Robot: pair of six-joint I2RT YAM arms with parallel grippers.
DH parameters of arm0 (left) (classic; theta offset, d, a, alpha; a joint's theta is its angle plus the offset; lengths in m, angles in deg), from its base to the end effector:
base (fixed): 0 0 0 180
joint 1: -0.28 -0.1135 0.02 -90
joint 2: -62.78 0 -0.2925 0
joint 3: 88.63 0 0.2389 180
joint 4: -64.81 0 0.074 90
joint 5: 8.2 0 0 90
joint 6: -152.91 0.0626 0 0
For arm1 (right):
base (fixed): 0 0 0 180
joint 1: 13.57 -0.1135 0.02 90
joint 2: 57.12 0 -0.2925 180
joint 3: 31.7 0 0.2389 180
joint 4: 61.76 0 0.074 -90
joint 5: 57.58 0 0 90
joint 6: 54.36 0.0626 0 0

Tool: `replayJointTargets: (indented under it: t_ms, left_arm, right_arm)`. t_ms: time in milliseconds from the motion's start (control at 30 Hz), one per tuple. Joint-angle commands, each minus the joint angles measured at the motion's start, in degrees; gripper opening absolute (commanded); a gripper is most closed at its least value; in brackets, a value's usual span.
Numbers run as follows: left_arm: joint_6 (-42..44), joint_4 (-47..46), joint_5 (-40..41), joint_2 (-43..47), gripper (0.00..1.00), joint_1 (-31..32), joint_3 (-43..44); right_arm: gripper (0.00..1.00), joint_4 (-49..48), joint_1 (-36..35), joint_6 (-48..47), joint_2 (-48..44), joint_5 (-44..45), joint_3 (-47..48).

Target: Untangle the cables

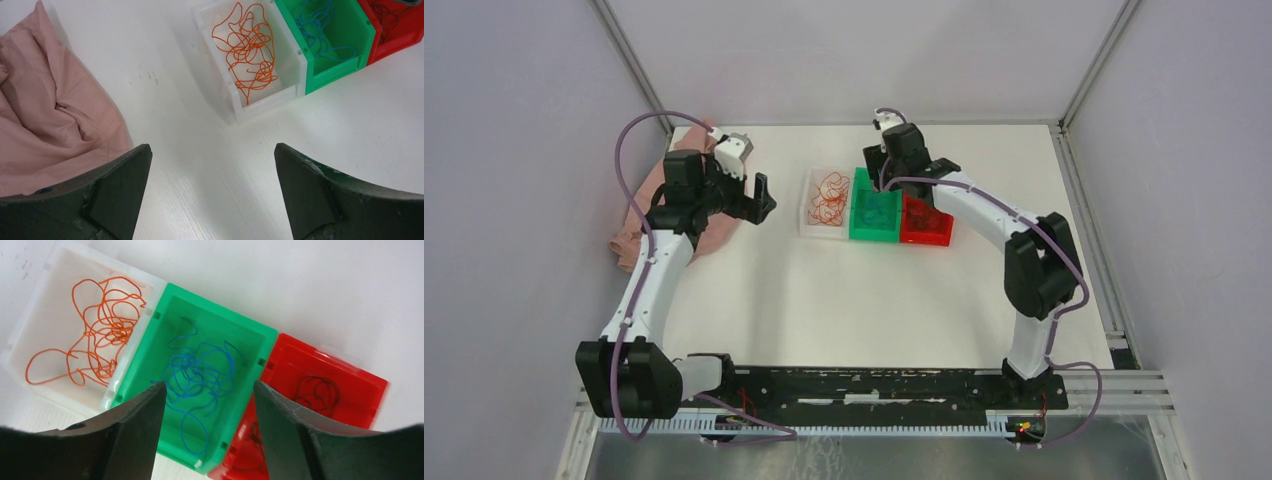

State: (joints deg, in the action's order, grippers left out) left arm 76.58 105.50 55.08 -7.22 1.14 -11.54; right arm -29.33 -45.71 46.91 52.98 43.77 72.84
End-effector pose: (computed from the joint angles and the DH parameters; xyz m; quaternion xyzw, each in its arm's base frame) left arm 0.2648 -0.0321 0.3460 0.2167 0.8368 -0.1511 0.4796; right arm 0.4003 0.2369 0.2817 -0.1193 0.8874 0.0788 0.4382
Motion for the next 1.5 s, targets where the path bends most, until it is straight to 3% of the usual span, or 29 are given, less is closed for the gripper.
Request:
replayJointTargets:
  t_ms: [0, 33, 67, 200, 333, 533, 667, 867, 1000, 1067, 1267, 1367, 1467]
  left_arm:
    - [-3.2, -7.7, 1.2, 0.7, 0.99, -0.3, -3.6]
    - [-3.7, -9.9, 1.6, 0.7, 0.99, -0.3, -5.3]
    - [-4.1, -12.1, 1.9, 0.5, 0.99, -0.3, -7.1]
    - [-3.0, -22.9, -0.7, -1.5, 0.99, -0.3, -16.7]
    - [-4.0, -34.6, -0.2, -6.2, 0.99, -0.3, -23.9]
    - [-5.7, -64.7, 8.4, -11.5, 0.99, -0.8, -36.8]
    - [-7.5, -75.9, 9.9, -14.6, 1.00, -1.0, -40.8]
    - [-11.9, -80.8, 17.8, -15.0, 0.99, -1.8, -43.3]
    - [-12.9, -101.2, 19.9, -17.4, 0.99, -1.8, -52.1]
    - [-12.0, -98.9, 19.2, -16.4, 0.99, -1.8, -52.9]
    - [-13.3, -94.6, 21.5, -17.0, 0.99, -1.7, -49.8]
    - [-13.3, -94.3, 21.7, -16.9, 0.99, -1.7, -49.6]
    - [-13.3, -94.6, 21.8, -16.8, 0.99, -1.8, -49.8]
  right_arm:
    - [0.83, -5.3, 1.7, 2.1, -13.8, 5.0, -7.1]
    - [0.98, -8.3, 2.8, 3.0, -16.7, 5.4, -11.3]
    - [0.99, -10.9, 4.2, 4.0, -19.5, 6.1, -15.1]
    - [1.00, -16.2, 10.3, 8.2, -29.5, 11.0, -28.7]
    - [1.00, -21.7, 12.0, 5.7, -38.2, 26.6, -42.1]
    - [1.00, -28.7, 16.7, 1.7, -40.7, 35.3, -54.3]
    - [1.00, -38.8, 18.3, -0.7, -42.2, 35.1, -61.9]
    - [1.00, -48.4, 23.0, 0.0, -38.3, 30.2, -67.8]
    - [1.00, -54.5, 25.2, -0.8, -34.1, 22.8, -68.7]
    - [1.00, -53.1, 25.9, -2.6, -31.7, 19.3, -65.9]
    - [1.00, -73.1, 26.1, -7.8, -22.2, 9.9, -70.8]
    - [0.99, -67.3, 26.1, -7.0, -23.7, 10.0, -69.4]
    - [0.99, -69.2, 26.2, -7.4, -23.3, 10.1, -69.8]
